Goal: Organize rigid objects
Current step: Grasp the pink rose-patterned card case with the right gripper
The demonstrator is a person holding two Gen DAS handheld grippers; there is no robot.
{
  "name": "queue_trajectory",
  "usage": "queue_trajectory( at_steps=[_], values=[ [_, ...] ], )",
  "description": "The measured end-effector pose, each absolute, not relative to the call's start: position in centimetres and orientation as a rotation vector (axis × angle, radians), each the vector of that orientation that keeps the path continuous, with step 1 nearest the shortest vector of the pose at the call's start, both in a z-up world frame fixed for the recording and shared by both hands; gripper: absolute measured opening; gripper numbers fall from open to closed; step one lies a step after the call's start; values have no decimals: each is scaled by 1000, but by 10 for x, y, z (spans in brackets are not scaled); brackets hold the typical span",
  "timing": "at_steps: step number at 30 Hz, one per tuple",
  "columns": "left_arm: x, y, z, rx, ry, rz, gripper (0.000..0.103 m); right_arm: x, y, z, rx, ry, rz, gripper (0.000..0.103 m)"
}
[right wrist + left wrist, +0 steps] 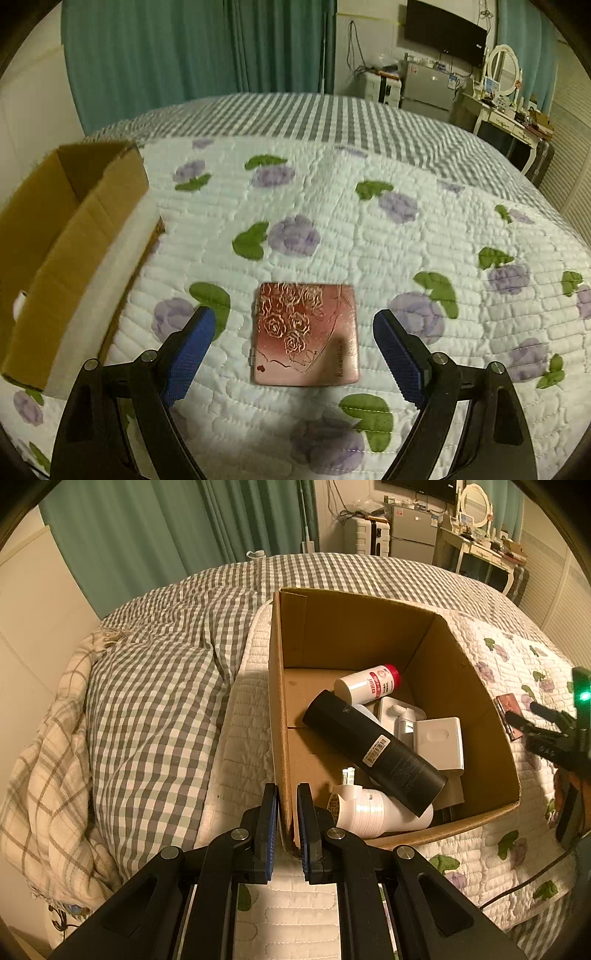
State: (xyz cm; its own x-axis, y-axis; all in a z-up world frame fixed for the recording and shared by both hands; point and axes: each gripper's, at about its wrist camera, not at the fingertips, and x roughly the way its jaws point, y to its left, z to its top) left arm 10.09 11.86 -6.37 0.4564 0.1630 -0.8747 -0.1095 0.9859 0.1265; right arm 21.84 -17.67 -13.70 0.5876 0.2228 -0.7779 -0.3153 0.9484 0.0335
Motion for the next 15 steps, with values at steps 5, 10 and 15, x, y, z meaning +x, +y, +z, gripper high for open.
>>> queue_trajectory(
  at_steps=[5, 10, 15],
  values=[
    [100, 119, -63, 53, 1083, 169, 10, 225, -175, -155, -115, 940, 297, 87],
    [101, 119, -63, 55, 1083, 169, 10, 229, -174, -162, -110, 964, 290, 87],
    [100, 119, -64, 54, 1083, 169, 10, 238, -176, -169, -96, 980, 274, 87]
  ],
)
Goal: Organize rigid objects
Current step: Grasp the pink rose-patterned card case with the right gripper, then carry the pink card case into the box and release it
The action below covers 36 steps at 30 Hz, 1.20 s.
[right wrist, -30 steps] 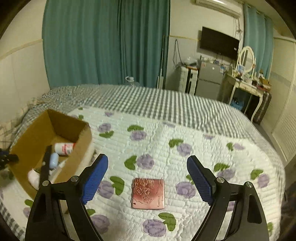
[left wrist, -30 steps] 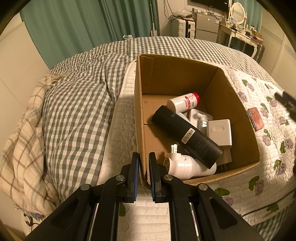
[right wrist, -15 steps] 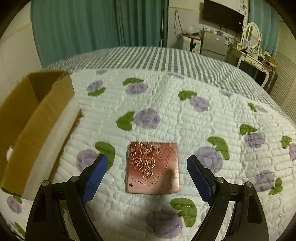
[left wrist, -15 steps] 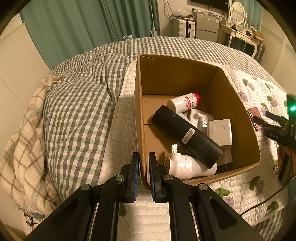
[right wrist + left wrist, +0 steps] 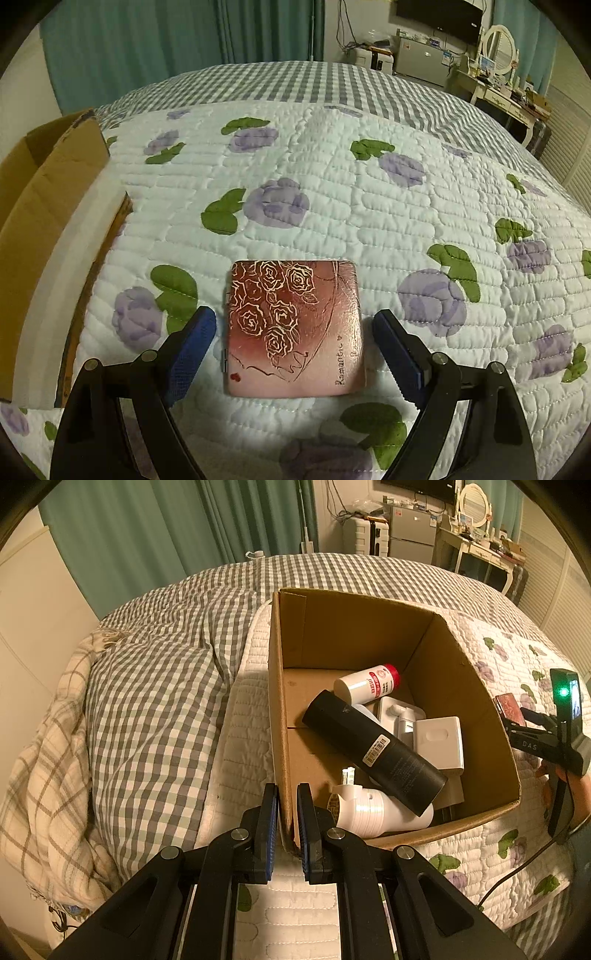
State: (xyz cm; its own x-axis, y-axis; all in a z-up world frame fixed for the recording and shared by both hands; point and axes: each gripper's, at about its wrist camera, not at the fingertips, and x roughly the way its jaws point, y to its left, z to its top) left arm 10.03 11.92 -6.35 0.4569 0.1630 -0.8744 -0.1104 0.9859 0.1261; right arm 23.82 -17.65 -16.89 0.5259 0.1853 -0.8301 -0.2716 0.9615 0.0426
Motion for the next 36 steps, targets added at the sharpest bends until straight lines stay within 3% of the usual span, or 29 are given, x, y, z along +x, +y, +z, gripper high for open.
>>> queue_trajectory(
  at_steps=[7, 11, 25, 36],
  values=[
    [100, 119, -63, 53, 1083, 169, 10, 241, -177, -172, -85, 999, 280, 87],
    [100, 119, -63, 54, 1083, 169, 10, 239, -177, -169, -89, 986, 288, 69],
    [100, 119, -63, 53, 1083, 169, 10, 211, -175, -140, -114, 898, 308, 69],
    [101, 119, -63, 54, 1084, 170, 10, 187, -148, -47, -109, 727, 404, 68]
  ],
)
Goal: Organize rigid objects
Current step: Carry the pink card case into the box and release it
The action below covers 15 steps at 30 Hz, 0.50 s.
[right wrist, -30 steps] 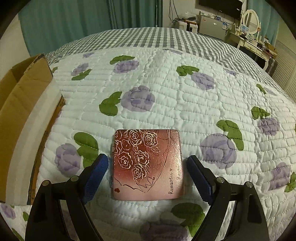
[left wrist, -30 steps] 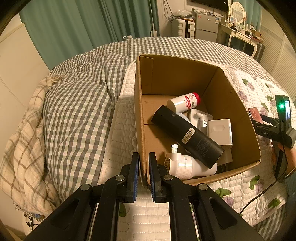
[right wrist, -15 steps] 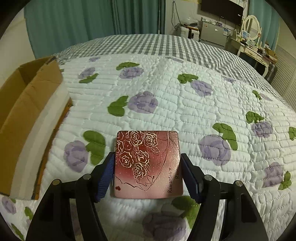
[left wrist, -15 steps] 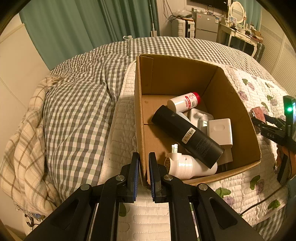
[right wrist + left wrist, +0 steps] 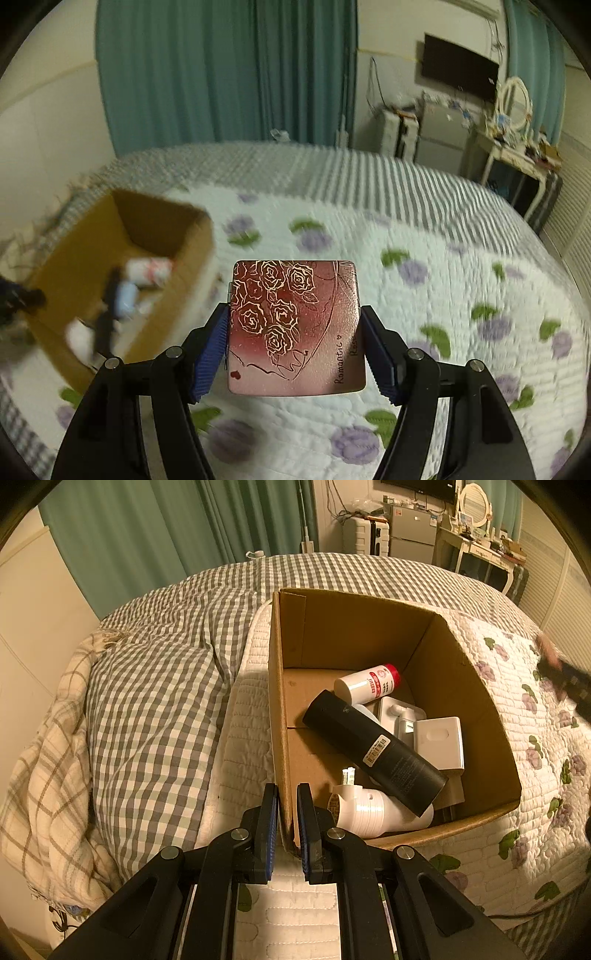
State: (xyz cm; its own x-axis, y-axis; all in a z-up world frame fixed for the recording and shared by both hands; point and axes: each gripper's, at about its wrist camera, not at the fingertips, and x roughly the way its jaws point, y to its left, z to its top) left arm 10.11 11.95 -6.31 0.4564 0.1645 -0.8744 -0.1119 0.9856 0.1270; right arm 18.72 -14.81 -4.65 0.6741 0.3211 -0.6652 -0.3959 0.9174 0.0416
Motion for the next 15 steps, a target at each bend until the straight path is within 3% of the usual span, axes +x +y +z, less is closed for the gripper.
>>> queue_trajectory(
  at_steps=[8, 15],
  values=[
    [101, 119, -63, 46, 1082, 170, 10, 178, -88, 16, -126, 617, 549, 68],
    [101, 120, -62, 40, 1081, 164, 10, 179, -22, 11, -138, 647, 661, 68]
  ],
)
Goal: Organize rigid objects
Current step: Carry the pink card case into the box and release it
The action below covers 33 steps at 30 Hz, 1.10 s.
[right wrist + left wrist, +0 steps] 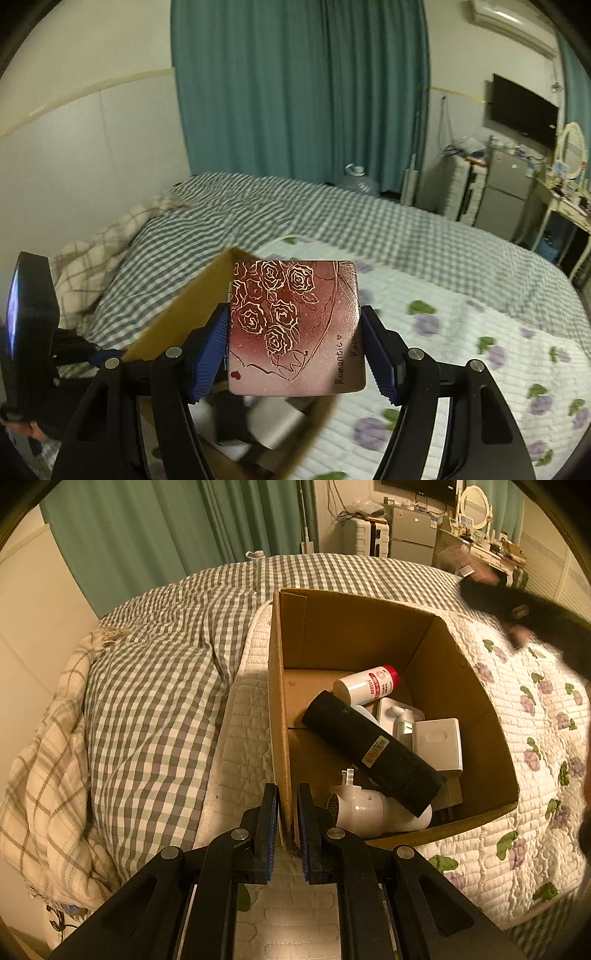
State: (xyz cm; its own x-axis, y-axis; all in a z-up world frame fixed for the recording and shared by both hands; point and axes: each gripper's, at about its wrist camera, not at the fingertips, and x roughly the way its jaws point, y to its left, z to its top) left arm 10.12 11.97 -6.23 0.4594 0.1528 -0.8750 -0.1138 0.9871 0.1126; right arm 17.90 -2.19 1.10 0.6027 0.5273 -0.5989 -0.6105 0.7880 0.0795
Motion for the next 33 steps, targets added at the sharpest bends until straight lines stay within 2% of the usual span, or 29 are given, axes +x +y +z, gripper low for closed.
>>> queue_trajectory(
  at_steps=[12, 20, 24, 33],
  values=[
    [100, 121, -62, 33, 1076, 153, 10, 183, 32, -62, -197, 819, 697, 68],
    [100, 121, -62, 34, 1076, 153, 10, 187, 37, -72, -204, 854, 680, 70],
    [100, 120, -61, 37, 1075, 154, 10, 188, 32, -64, -180, 832, 670, 92],
    [100, 118, -61, 37, 1074, 153, 10, 190, -1, -50, -100, 805, 601, 93]
  ],
)
